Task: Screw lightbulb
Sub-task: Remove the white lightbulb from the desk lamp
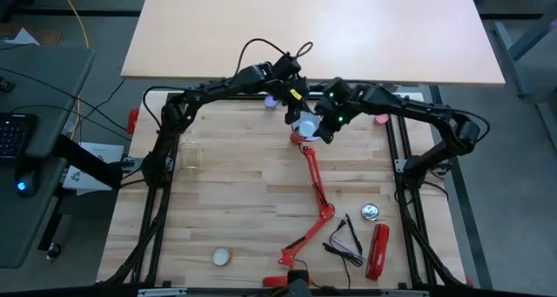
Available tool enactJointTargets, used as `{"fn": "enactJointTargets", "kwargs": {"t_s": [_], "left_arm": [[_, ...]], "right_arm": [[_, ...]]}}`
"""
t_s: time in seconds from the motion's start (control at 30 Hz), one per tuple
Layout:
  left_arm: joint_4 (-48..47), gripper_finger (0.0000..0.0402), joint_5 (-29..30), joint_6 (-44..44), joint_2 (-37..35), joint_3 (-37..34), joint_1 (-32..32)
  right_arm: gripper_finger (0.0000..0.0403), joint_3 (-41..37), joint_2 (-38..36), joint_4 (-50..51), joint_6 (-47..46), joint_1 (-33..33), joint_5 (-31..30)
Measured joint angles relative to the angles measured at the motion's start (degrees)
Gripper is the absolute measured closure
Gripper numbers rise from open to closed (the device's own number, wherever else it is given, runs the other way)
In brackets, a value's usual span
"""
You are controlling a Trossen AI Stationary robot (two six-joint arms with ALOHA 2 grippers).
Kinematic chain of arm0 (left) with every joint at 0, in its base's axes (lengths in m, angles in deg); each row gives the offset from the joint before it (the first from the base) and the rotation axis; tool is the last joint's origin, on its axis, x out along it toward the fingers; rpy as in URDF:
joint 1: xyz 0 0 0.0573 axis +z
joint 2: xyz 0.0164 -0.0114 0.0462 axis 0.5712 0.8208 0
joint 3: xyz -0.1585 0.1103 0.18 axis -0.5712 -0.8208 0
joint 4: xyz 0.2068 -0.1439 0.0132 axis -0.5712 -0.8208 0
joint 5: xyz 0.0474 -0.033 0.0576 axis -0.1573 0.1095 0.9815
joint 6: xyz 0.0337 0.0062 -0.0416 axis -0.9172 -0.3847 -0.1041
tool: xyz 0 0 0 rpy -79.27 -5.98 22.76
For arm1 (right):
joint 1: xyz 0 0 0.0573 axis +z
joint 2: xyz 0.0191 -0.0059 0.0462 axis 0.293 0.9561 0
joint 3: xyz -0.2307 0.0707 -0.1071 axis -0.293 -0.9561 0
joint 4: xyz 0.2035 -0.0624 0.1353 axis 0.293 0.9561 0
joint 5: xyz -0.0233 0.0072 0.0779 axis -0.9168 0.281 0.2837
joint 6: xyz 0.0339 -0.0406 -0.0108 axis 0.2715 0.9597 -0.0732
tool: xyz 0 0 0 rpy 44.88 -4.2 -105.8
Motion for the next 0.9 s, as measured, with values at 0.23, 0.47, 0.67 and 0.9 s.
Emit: {"fn": "enactJointTargets", "kwargs": {"t_s": [0.23, 0.47, 0.67, 0.9], "left_arm": [[-0.85, 0.0401, 5.72, -0.39, 0.79, -0.11, -1.03], [-0.97, 0.0402, 6.18, -1.89, 1.69, -0.04, -1.73], [-4.55, 0.0401, 7.14, -4.27, 2.13, -0.04, -2.58], [-6.03, 0.0402, 13.75, -5.86, 2.43, -0.13, -3.17]], "right_arm": [[0.0403, -10.4, -2.4, -15.66, -12.36, 2.78, -3.66], [0.0403, -11.78, -3.5, -21.13, -17.33, 3.94, -6.92], [0.0403, -11.78, -3.27, -21.26, -17.76, 4.32, -10.02], [0.0403, -11.73, -0.6, -23.13, -18.28, 6.88, -10.11]]}}
